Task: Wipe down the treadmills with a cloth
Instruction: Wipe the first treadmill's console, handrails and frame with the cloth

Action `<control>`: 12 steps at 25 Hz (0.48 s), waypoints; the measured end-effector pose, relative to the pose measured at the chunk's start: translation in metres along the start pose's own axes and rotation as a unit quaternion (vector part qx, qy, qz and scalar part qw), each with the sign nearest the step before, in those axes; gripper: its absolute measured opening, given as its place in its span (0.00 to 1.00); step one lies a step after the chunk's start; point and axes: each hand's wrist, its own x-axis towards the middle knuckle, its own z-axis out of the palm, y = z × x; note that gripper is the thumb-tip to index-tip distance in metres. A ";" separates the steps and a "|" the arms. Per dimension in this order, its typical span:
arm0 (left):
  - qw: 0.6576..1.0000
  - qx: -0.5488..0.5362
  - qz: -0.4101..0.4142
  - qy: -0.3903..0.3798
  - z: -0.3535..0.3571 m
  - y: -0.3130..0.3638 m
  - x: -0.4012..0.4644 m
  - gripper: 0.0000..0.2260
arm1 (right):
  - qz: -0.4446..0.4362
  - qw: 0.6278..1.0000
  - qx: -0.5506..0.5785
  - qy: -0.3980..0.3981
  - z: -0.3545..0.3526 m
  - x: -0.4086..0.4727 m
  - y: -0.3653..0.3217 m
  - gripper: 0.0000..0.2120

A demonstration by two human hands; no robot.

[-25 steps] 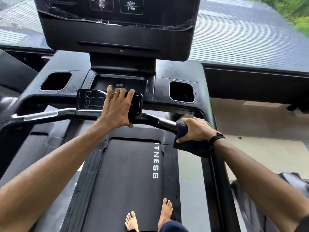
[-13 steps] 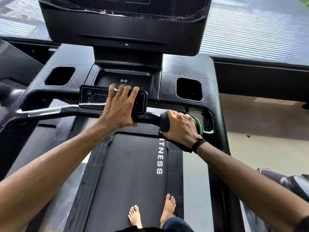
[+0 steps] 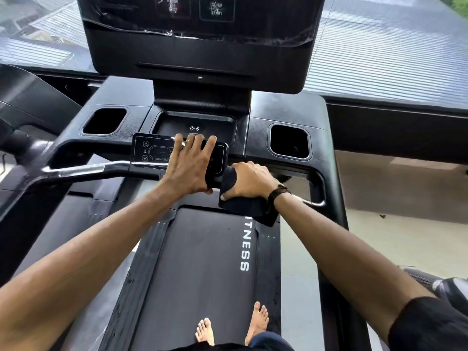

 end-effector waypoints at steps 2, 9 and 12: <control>1.000 -0.001 0.001 -0.001 0.000 -0.001 0.000 0.60 | -0.029 0.982 -0.100 0.156 0.026 -0.019 0.001 0.26; 1.000 0.001 -0.007 -0.014 -0.001 0.002 -0.001 0.61 | 0.002 1.000 -0.007 0.005 -0.004 -0.015 0.011 0.28; 1.000 0.006 -0.006 -0.018 -0.001 0.000 0.000 0.60 | -0.011 0.980 -0.102 0.170 0.030 -0.033 0.017 0.25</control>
